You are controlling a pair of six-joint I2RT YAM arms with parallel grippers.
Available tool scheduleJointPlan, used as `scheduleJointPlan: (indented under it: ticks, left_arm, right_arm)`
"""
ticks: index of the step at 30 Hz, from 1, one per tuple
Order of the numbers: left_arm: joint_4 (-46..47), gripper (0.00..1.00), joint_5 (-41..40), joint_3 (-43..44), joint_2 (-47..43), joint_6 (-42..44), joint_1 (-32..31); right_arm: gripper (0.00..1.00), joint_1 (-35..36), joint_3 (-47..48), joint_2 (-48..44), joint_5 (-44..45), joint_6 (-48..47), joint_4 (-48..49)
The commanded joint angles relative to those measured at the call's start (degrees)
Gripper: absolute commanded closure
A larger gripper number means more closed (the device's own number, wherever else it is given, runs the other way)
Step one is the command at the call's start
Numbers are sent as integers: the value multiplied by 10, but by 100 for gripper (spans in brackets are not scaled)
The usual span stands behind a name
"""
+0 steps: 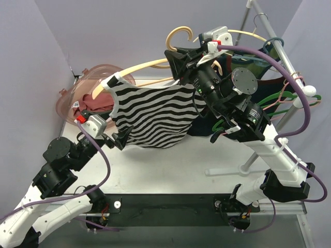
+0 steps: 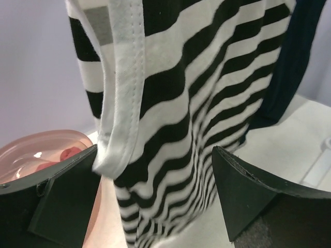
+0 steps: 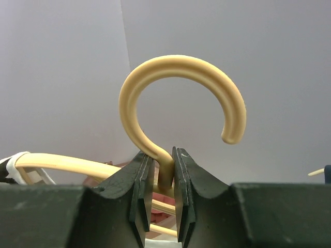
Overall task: Remove the tank top from the hanger
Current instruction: Pick up the hanger from the clothesline, then remove the tank top from the hanger.
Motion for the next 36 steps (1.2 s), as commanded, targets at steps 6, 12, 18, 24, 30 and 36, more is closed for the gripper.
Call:
scheduleJointPlan:
  ticks: [6, 12, 18, 24, 30, 36]
  left_arm:
    - [14, 43, -12, 26, 28, 44, -1]
    - [-48, 100, -24, 34, -32, 12, -1]
    - [-92, 100, -47, 55, -63, -16, -2]
    - [-104, 100, -103, 55, -73, -44, -2]
    - [-112, 100, -165, 32, -77, -84, -2]
    - [-102, 100, -164, 11, -84, -116, -2]
  right_arm:
    - [100, 9, -6, -20, 16, 36, 51]
    - [100, 7, -19, -13, 49, 11, 71]
    - [100, -22, -75, -30, 80, 23, 97]
    - [100, -58, -96, -56, 99, 83, 95]
    - [100, -58, -109, -71, 74, 99, 126]
    - [100, -59, -145, -83, 80, 133, 216]
